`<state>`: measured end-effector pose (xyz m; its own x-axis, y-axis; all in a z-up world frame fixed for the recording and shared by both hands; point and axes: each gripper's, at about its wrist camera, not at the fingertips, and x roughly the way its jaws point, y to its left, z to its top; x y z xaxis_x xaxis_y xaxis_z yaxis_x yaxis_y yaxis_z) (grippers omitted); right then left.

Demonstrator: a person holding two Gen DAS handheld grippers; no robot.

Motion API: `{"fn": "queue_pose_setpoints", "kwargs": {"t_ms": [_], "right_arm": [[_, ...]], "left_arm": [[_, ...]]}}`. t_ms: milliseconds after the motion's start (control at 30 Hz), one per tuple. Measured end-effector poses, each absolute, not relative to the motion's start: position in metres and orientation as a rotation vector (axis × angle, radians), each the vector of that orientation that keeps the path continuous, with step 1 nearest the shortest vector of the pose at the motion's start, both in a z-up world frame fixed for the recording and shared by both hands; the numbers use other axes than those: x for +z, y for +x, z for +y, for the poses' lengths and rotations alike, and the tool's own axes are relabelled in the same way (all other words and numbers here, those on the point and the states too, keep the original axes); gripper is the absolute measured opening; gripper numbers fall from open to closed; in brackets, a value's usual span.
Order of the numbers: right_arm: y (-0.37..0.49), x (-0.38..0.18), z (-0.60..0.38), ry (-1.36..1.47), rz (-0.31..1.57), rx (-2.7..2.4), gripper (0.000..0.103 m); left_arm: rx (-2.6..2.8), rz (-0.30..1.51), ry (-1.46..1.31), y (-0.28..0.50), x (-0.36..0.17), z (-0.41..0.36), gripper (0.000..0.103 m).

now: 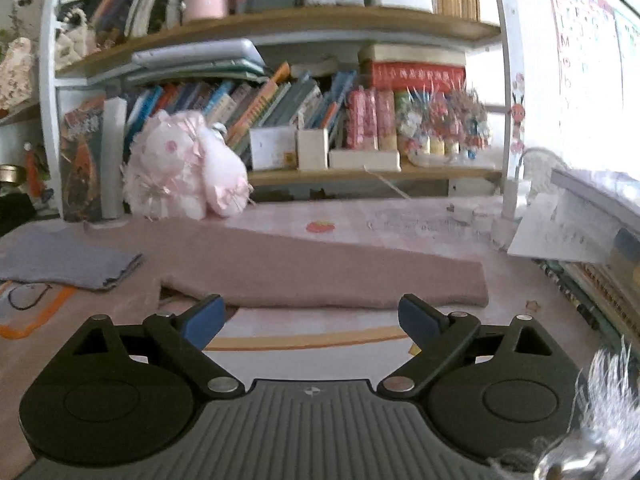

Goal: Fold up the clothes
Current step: 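Reach the right gripper to the beige sleeve cuff and grasp it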

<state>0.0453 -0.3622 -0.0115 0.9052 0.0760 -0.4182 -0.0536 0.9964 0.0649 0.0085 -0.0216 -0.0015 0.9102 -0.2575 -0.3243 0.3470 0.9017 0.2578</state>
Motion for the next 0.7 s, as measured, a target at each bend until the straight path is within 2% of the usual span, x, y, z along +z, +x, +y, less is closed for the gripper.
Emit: {"fn": "queue_pose_setpoints", "kwargs": {"t_ms": [167, 700], "right_arm": [[0.055, -0.016, -0.370, 0.106, 0.488, 0.063, 0.094], [0.098, -0.020, -0.429, 0.346, 0.561, -0.141, 0.094]], "left_arm": [[-0.322, 0.296, 0.382, 0.008, -0.003, -0.032, 0.094], [-0.376, 0.304, 0.305, 0.012, 0.001, -0.021, 0.094]]}}
